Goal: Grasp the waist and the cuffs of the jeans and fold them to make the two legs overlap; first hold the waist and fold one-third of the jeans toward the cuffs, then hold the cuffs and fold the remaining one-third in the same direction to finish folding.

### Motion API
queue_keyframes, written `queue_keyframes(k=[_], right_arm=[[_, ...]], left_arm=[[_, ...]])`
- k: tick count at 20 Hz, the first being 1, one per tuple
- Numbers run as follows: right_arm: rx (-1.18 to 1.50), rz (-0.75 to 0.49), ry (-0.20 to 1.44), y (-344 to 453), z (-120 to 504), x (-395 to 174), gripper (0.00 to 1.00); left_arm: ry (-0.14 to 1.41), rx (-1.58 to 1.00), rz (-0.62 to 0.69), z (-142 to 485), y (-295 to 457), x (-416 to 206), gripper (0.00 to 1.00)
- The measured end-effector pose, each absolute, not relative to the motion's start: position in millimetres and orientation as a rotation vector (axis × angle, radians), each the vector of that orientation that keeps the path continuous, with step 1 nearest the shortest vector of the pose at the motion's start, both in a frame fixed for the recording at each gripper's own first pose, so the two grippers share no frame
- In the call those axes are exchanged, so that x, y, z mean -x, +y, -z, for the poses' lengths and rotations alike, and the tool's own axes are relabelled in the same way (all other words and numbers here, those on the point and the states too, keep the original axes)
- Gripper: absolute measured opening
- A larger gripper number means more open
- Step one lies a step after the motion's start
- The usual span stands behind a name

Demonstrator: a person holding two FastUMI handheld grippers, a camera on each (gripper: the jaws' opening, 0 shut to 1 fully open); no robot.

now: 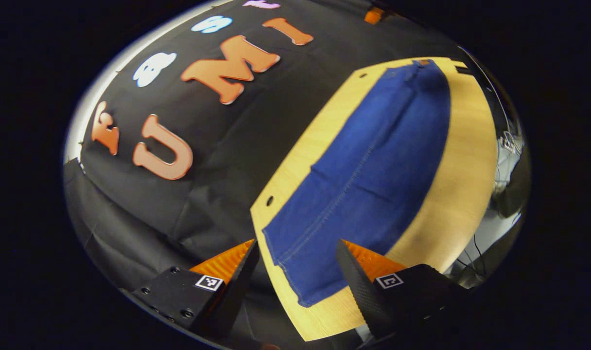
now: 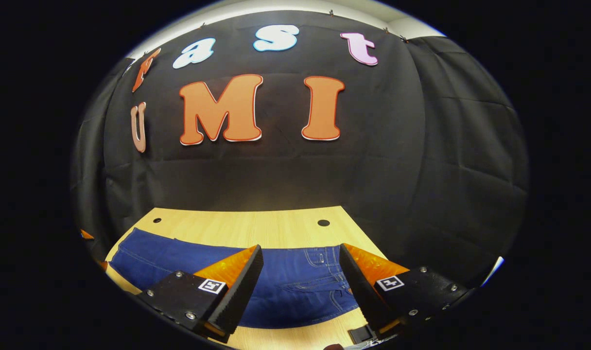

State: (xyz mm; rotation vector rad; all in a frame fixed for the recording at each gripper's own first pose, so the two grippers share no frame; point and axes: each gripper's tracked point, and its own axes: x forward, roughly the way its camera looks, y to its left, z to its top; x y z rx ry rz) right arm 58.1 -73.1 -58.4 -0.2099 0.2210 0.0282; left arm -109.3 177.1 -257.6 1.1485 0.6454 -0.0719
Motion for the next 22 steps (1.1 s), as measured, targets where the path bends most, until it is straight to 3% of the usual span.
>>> queue_keyframes(k=[11,17,22], right_arm=[[0.253,0.005,0.324,-97,91,-55,0.97],[0.243,0.025,0.352,-104,98,-57,0.98],[0.214,0.030,0.359,-102,97,-67,0.97]], left_arm=[[0.910,-1.451,0.296,348,212,120,0.98],[1.009,-1.498,0.319,366,247,116,0.99],[0.978,-1.527,0.316,369,249,94,0.98]])
